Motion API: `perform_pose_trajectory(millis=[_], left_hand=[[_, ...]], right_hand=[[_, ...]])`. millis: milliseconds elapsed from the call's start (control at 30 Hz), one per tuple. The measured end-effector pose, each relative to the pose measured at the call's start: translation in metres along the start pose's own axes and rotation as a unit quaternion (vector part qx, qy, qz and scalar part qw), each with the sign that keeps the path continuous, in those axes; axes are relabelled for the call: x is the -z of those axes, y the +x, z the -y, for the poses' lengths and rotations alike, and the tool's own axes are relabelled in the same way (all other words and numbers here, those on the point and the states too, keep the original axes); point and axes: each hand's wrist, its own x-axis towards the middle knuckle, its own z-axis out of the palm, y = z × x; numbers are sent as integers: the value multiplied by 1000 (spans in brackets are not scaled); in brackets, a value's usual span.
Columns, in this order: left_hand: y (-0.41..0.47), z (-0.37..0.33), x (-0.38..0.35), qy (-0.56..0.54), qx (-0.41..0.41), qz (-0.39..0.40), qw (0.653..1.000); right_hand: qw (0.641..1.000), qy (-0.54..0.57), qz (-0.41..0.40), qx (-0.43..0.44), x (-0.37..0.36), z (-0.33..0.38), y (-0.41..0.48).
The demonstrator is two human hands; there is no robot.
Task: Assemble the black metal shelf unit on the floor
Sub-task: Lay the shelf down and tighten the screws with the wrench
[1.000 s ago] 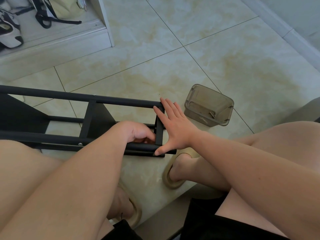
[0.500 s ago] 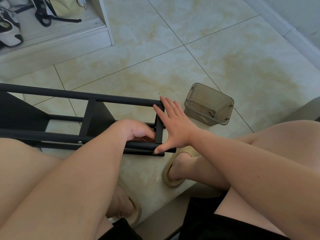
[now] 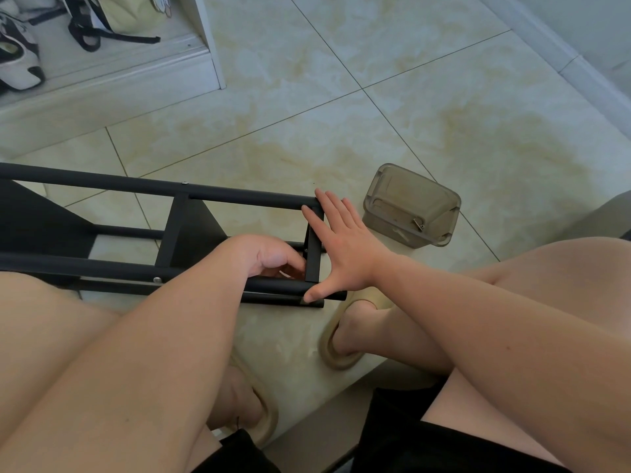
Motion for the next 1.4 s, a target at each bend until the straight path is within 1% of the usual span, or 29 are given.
perform_pose_trajectory(millis=[67,200,300,400,500,667,1200,1400], left_hand=[[2,0,0,24,0,-14,1000],[2,-1,-1,40,-10,7,999],[-1,-2,-2,28,-16,12,999],[-2,0,-2,-10,-25,21,999],[-2,0,-1,-30,-27,12,999],[1,0,-1,41,-5,-12,999],[3,2,1,47,-21,11,999],[1,2,2,17,-9,33,999]], right_hand=[[1000,-1,-1,-1,0,0,0],[1000,1,-4,0,-1,0,1],[1000,2,-5,0,-1,0,0],[1000,3,-2,1,-1,0,1],[1000,1,-1,0,-1,0,0],[1000,-2,0,-2,-1,0,1],[1000,2,0,0,-1,0,1],[1000,3,1,0,-1,0,1]])
